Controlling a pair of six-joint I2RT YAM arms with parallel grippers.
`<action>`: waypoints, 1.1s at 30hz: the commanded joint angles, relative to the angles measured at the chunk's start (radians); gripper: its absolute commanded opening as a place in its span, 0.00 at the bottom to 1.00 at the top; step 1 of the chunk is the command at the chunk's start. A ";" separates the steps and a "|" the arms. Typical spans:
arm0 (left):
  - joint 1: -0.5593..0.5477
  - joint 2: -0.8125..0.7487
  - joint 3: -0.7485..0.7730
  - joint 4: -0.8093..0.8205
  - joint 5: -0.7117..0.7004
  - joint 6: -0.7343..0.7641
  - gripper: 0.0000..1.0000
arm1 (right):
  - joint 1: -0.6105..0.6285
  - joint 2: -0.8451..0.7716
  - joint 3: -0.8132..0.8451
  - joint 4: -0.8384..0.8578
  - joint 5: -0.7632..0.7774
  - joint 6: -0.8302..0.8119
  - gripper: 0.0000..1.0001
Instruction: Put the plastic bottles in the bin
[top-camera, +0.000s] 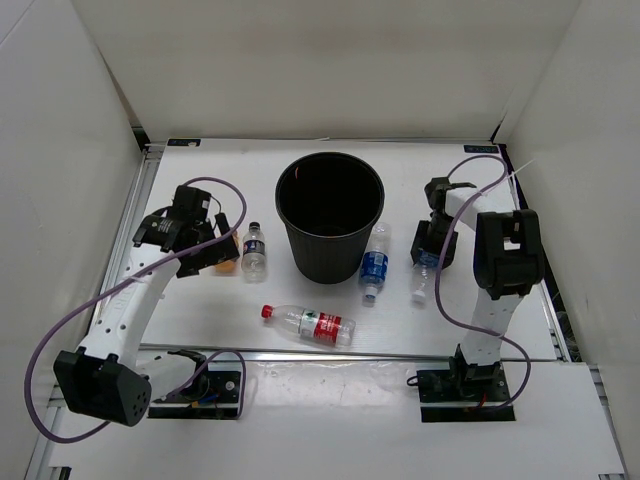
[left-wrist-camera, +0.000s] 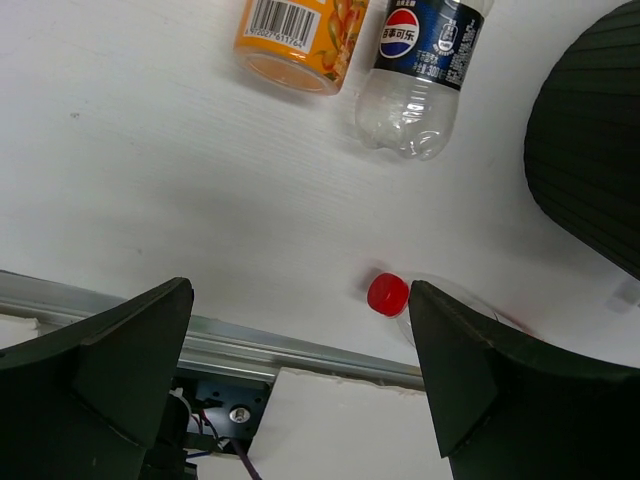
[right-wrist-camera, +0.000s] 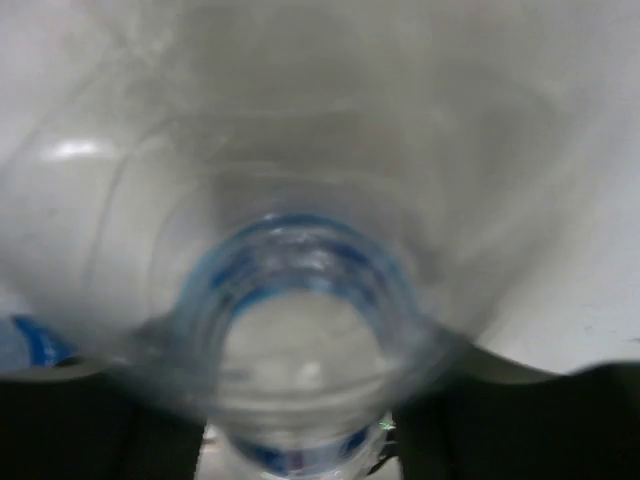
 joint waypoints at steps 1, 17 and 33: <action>0.015 0.000 0.034 -0.018 -0.014 0.002 1.00 | -0.006 0.018 0.026 0.016 -0.016 -0.007 0.59; 0.024 -0.009 0.025 0.016 -0.049 -0.048 1.00 | -0.006 -0.355 0.738 -0.167 -0.072 0.134 0.34; 0.024 0.012 0.086 -0.048 -0.143 -0.112 1.00 | 0.509 -0.180 0.946 0.040 0.007 -0.145 0.50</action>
